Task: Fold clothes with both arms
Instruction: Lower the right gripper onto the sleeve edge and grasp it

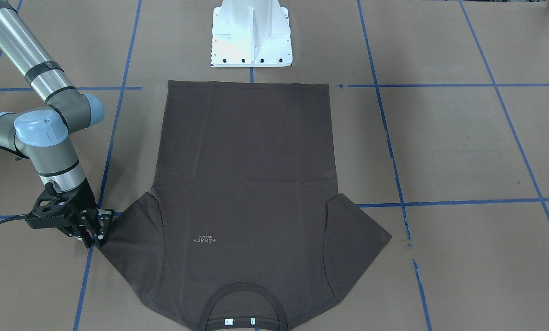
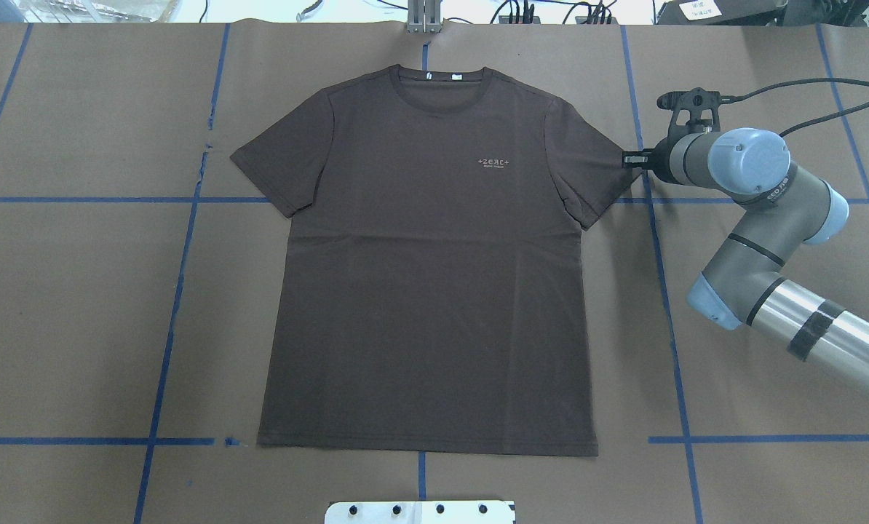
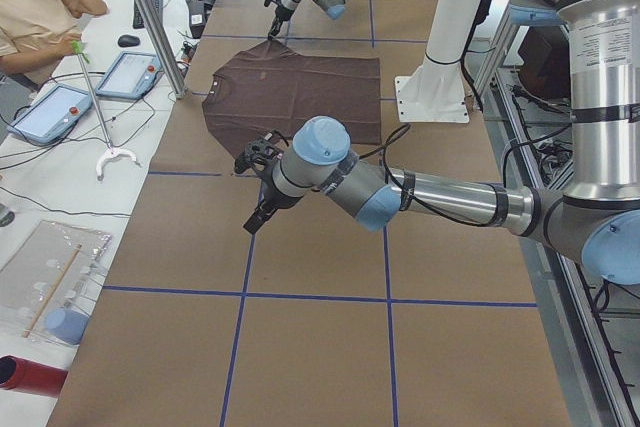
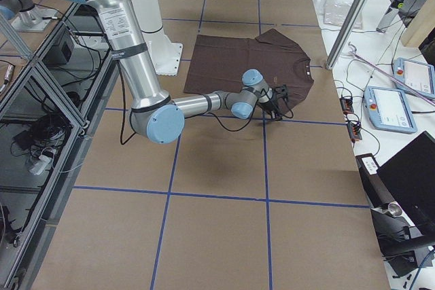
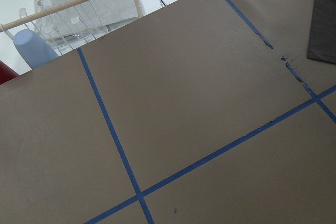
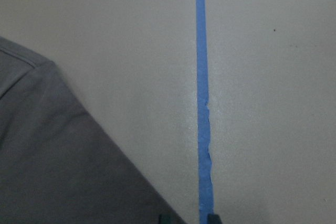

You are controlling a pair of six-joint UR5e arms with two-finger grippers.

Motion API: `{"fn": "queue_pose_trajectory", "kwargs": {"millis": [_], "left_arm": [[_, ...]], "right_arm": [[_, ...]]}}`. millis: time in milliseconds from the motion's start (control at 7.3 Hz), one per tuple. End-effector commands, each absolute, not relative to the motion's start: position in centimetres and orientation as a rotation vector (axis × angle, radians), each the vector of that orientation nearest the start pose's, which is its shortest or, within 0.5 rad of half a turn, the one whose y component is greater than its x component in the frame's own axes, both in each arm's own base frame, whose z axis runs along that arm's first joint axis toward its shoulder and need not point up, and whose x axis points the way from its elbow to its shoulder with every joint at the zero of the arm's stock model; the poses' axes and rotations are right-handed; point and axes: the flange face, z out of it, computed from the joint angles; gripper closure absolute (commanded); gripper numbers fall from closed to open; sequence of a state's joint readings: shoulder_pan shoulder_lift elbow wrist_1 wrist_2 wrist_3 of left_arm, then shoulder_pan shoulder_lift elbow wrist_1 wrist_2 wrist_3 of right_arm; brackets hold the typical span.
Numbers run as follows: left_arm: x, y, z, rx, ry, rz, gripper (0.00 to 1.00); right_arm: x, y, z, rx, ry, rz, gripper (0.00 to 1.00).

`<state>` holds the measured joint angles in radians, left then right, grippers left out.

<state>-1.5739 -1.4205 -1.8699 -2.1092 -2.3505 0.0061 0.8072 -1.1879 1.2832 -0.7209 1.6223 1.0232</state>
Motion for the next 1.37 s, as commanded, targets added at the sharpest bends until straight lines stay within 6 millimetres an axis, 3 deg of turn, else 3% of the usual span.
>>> {"fn": "queue_pose_trajectory", "kwargs": {"millis": [0,411,548,684,1232], "left_arm": [[-6.5,-44.6,51.7,0.653,0.746,0.270,0.00],[-6.5,-44.6,51.8,0.652,0.745,0.269,0.00],[-6.5,-44.6,51.8,0.652,0.747,0.270,0.00],[-6.5,-44.6,51.8,0.651,0.747,0.269,0.00],[-6.5,-44.6,51.8,0.651,0.747,0.269,0.00]], "right_arm": [[-38.7,-58.3,49.9,0.560,-0.761,0.214,0.55],[-39.6,-57.9,49.8,0.569,-0.749,0.210,0.57],[-39.5,-57.9,49.7,0.570,-0.752,0.213,0.87],[-39.5,-57.9,49.6,0.572,-0.753,0.214,1.00],[-39.6,-58.4,48.0,0.570,-0.760,0.209,1.00]]}}
